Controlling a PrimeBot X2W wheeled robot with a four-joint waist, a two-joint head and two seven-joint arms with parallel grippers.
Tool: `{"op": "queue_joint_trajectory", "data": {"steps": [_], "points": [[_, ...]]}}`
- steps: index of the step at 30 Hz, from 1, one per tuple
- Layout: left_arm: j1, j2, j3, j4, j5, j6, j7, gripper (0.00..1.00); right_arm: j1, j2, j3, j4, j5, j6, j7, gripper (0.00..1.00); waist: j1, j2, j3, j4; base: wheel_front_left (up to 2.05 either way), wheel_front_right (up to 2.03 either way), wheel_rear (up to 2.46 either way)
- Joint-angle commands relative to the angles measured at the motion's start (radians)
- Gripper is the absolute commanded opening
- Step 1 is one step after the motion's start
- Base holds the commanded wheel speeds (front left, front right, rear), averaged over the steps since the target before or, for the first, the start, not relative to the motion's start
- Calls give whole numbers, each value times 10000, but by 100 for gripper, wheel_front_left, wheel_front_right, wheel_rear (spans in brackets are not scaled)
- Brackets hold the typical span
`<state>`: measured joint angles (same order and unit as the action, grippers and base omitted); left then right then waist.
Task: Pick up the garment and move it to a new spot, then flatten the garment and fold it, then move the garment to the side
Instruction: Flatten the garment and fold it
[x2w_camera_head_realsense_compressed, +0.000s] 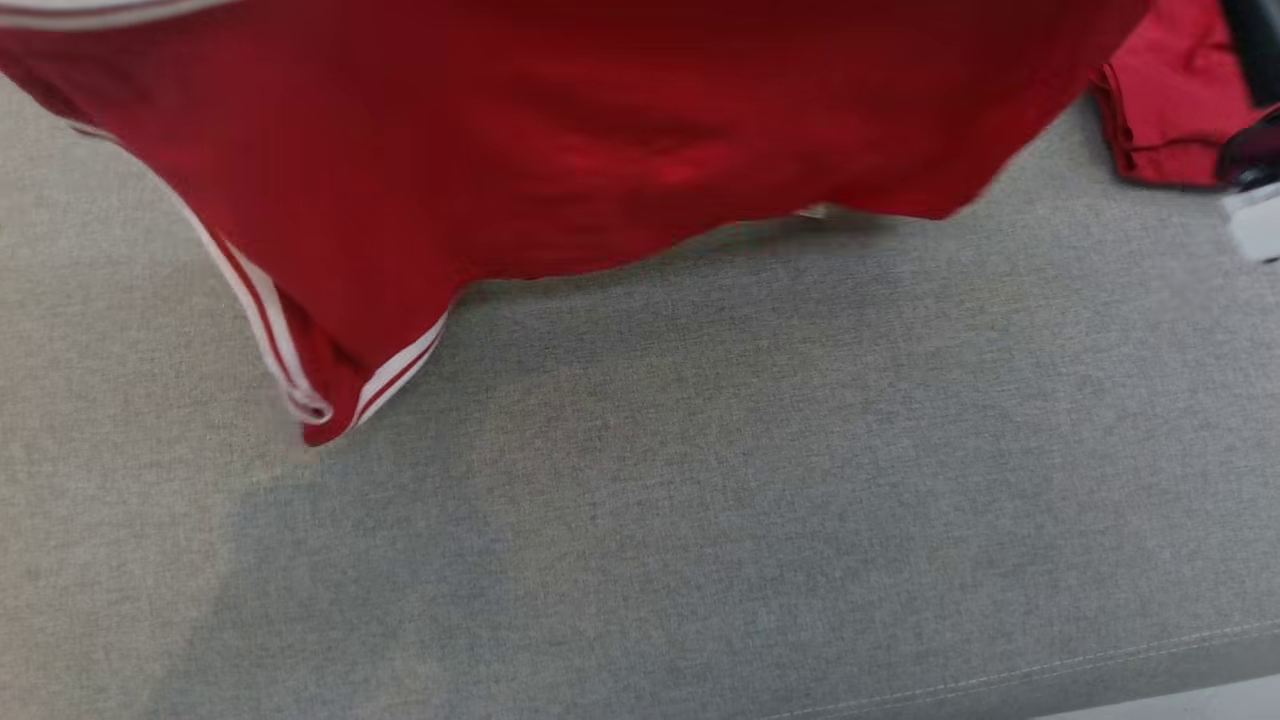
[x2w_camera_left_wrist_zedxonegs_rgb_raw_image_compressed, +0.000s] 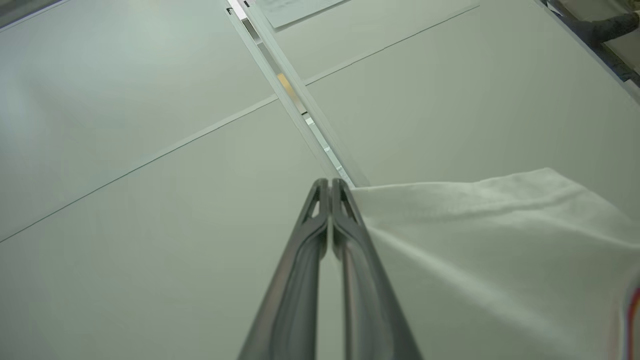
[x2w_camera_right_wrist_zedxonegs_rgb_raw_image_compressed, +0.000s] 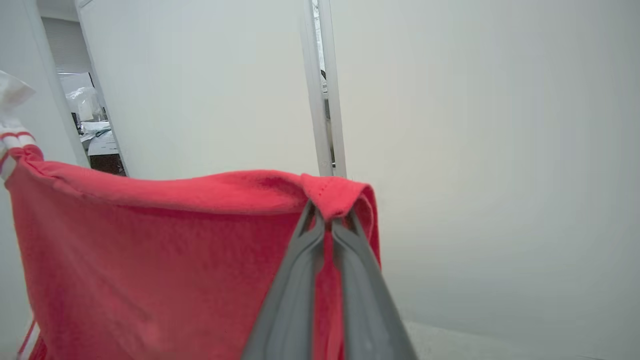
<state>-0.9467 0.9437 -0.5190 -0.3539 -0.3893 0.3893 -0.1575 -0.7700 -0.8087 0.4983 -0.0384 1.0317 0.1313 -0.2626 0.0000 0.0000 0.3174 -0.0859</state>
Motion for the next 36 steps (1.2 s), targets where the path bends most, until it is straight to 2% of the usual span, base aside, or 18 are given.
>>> {"op": "queue_joint_trajectory", "data": {"steps": [1,4,7,10,14,17,20,23,26,29,31,34,36], "points": [[-617,-50,-33,36,77,-251,225,0,-366,-190,-91,-125,105,-11,2,0,0,0,143,-7,0,0,0],[-1996,-456,-240,581,63,-992,793,0,-1324,-496,-258,-128,281,-11,242,0,0,0,495,36,0,0,0],[-3350,-1035,-523,1578,0,-1702,1193,0,-2422,-478,-94,197,357,-11,778,0,0,0,960,120,0,0,0],[-4675,-1676,-922,3091,199,-2354,1627,0,-3799,-145,250,868,404,-11,1366,0,0,0,1591,172,0,0,0],[-6639,-2534,-1240,5202,727,-2928,1664,0,-5594,317,764,2065,128,-11,1784,0,0,0,2550,153,0,0,0],[-8209,-3129,-1361,6738,1309,-3022,1285,0,-6918,737,1069,3064,-238,-11,1570,0,0,0,3271,32,0,0,0],[-9946,-3879,-1528,7974,2117,-2818,269,0,-8182,1116,1324,4025,-751,-13,829,0,0,0,3891,-130,0,0,0],[-11067,-4387,-1633,8794,2623,-2617,-663,0,-9007,1459,1379,4675,-1037,-13,241,0,0,0,4335,-234,0,0,0],[-11526,-4807,-1488,9049,2584,-2512,-1017,0,-9340,1598,1455,4953,-1199,-11,22,0,0,0,4774,-170,0,0,0],[-11054,-4901,-1298,8510,2336,-2587,-1068,0,-9069,1545,1699,4911,-1166,-13,-24,0,0,0,5143,-32,0,0,0],[-10279,-4749,-1142,7943,2209,-2577,-1061,0,-8732,1469,1817,4827,-1013,-13,-21,0,0,0,5283,95,0,0,0],[-8631,-4585,-848,6834,1862,-2412,-1059,0,-7827,1415,2185,4668,-222,-11,-26,0,0,0,5222,307,0,0,0],[-7281,-4482,-632,6032,1552,-2354,-1062,0,-7254,1093,2656,4317,396,-11,-29,0,0,0,5033,408,0,0,0]]}}
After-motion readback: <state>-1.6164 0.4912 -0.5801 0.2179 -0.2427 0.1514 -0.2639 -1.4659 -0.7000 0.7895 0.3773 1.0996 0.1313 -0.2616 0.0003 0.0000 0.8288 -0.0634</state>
